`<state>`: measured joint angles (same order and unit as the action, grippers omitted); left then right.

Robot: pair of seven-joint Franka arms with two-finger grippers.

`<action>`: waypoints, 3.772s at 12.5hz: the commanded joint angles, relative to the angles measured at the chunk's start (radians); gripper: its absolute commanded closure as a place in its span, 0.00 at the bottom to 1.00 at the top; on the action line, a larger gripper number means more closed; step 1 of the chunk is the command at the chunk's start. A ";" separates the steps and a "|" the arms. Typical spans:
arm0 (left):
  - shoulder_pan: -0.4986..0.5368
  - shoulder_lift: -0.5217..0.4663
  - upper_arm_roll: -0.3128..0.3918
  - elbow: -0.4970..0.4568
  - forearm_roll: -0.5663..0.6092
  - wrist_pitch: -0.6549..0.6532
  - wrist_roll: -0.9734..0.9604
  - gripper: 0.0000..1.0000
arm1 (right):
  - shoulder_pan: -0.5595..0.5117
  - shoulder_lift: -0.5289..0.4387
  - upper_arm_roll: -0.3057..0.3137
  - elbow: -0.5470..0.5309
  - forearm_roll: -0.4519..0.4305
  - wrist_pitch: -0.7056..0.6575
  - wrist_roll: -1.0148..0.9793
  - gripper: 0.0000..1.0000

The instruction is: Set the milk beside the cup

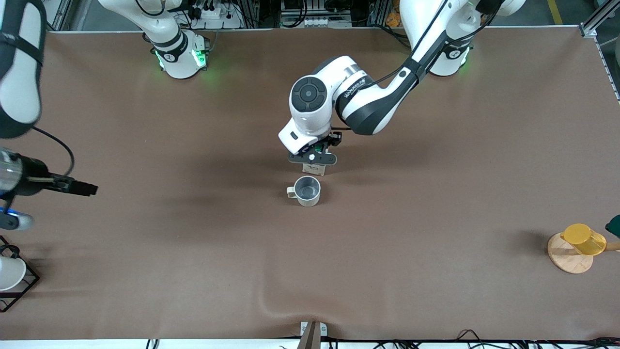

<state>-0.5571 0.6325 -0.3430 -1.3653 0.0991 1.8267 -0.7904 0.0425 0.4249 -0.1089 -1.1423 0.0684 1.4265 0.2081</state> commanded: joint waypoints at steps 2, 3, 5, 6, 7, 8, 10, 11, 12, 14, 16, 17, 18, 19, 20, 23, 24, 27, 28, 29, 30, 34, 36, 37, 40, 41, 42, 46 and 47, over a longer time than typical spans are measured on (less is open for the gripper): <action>-0.009 0.016 0.012 0.025 0.028 0.008 -0.024 0.41 | -0.019 -0.113 0.020 -0.046 -0.001 -0.044 -0.079 0.00; -0.007 0.016 0.013 0.025 0.028 0.014 -0.026 0.41 | -0.019 -0.136 0.018 -0.080 -0.016 -0.025 -0.108 0.00; -0.004 0.021 0.013 0.026 0.028 0.019 -0.024 0.41 | -0.013 -0.179 0.020 -0.149 -0.025 0.014 -0.108 0.00; -0.003 0.019 0.013 0.026 0.028 0.019 -0.023 0.41 | -0.013 -0.207 0.020 -0.195 -0.027 0.034 -0.108 0.00; -0.001 0.015 0.013 0.028 0.028 0.019 -0.023 0.41 | -0.019 -0.247 0.020 -0.250 -0.035 0.069 -0.118 0.00; -0.001 0.012 0.013 0.028 0.028 0.019 -0.023 0.41 | -0.023 -0.282 0.018 -0.310 -0.038 0.104 -0.121 0.00; -0.003 0.010 0.013 0.031 0.028 0.019 -0.026 0.41 | -0.026 -0.337 0.018 -0.390 -0.038 0.143 -0.133 0.00; -0.001 0.010 0.013 0.032 0.028 0.019 -0.026 0.41 | -0.029 -0.350 0.018 -0.407 -0.039 0.149 -0.134 0.00; -0.003 0.009 0.013 0.032 0.028 0.019 -0.026 0.41 | -0.029 -0.363 0.018 -0.428 -0.039 0.158 -0.136 0.00; -0.003 0.010 0.013 0.031 0.028 0.032 -0.027 0.41 | -0.029 -0.428 0.018 -0.538 -0.039 0.239 -0.136 0.00; -0.004 0.016 0.013 0.031 0.028 0.040 -0.030 0.18 | -0.027 -0.428 0.018 -0.541 -0.044 0.258 -0.160 0.00; -0.004 0.013 0.013 0.029 0.028 0.040 -0.029 0.00 | -0.026 -0.422 0.020 -0.519 -0.061 0.256 -0.161 0.00; -0.009 0.007 0.013 0.031 0.028 0.040 -0.030 0.00 | -0.021 -0.416 0.021 -0.505 -0.065 0.256 -0.156 0.00; -0.011 -0.011 0.012 0.031 0.027 0.040 -0.033 0.00 | -0.018 -0.414 0.021 -0.493 -0.067 0.252 -0.153 0.00; -0.012 -0.034 0.009 0.029 0.024 0.039 -0.036 0.00 | -0.023 -0.411 0.021 -0.490 -0.067 0.250 -0.162 0.00; -0.003 -0.117 0.006 0.028 0.030 0.020 -0.053 0.00 | -0.033 -0.403 0.017 -0.488 -0.067 0.250 -0.193 0.00; 0.011 -0.157 0.012 0.022 0.030 -0.001 -0.052 0.00 | -0.045 -0.403 0.017 -0.487 -0.065 0.252 -0.194 0.00; 0.120 -0.258 0.012 0.020 0.031 -0.107 -0.050 0.00 | -0.050 -0.387 0.018 -0.458 -0.061 0.249 -0.185 0.00; 0.159 -0.295 0.012 0.020 0.031 -0.134 -0.047 0.00 | -0.043 -0.385 0.018 -0.456 -0.064 0.247 -0.181 0.00; 0.208 -0.338 0.010 0.020 0.031 -0.144 -0.041 0.00 | -0.038 -0.384 0.021 -0.449 -0.070 0.244 -0.179 0.00; 0.254 -0.373 0.010 0.020 0.030 -0.161 -0.035 0.00 | -0.044 -0.383 0.021 -0.442 -0.068 0.241 -0.181 0.00; 0.425 -0.439 0.009 0.020 0.016 -0.233 0.159 0.00 | -0.043 -0.383 0.021 -0.439 -0.067 0.241 -0.176 0.00; 0.505 -0.462 0.006 0.020 0.011 -0.257 0.267 0.00 | -0.044 -0.383 0.021 -0.438 -0.070 0.236 -0.167 0.00; 0.541 -0.471 0.006 0.020 -0.011 -0.273 0.296 0.00 | -0.052 -0.383 0.021 -0.438 -0.068 0.232 -0.168 0.00; 0.659 -0.502 0.006 0.019 -0.078 -0.335 0.416 0.00 | -0.042 -0.384 0.021 -0.435 -0.078 0.212 -0.168 0.00; 0.675 -0.507 0.006 0.020 -0.078 -0.363 0.443 0.00 | -0.046 -0.383 0.021 -0.422 -0.079 0.213 -0.170 0.00; 0.687 -0.516 0.007 0.019 -0.079 -0.383 0.445 0.00 | -0.044 -0.380 0.021 -0.413 -0.079 0.213 -0.170 0.00; 0.712 -0.518 0.010 0.025 -0.075 -0.385 0.453 0.00 | -0.046 -0.380 0.021 -0.415 -0.078 0.210 -0.170 0.00; 0.715 -0.516 0.012 0.026 -0.072 -0.385 0.451 0.00 | -0.050 -0.380 0.021 -0.415 -0.076 0.210 -0.173 0.00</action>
<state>0.1377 0.1385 -0.3253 -1.3195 0.0397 1.4477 -0.3556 0.0116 0.0336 -0.1010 -1.5811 0.0118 1.6551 0.0313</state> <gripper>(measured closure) 0.000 0.000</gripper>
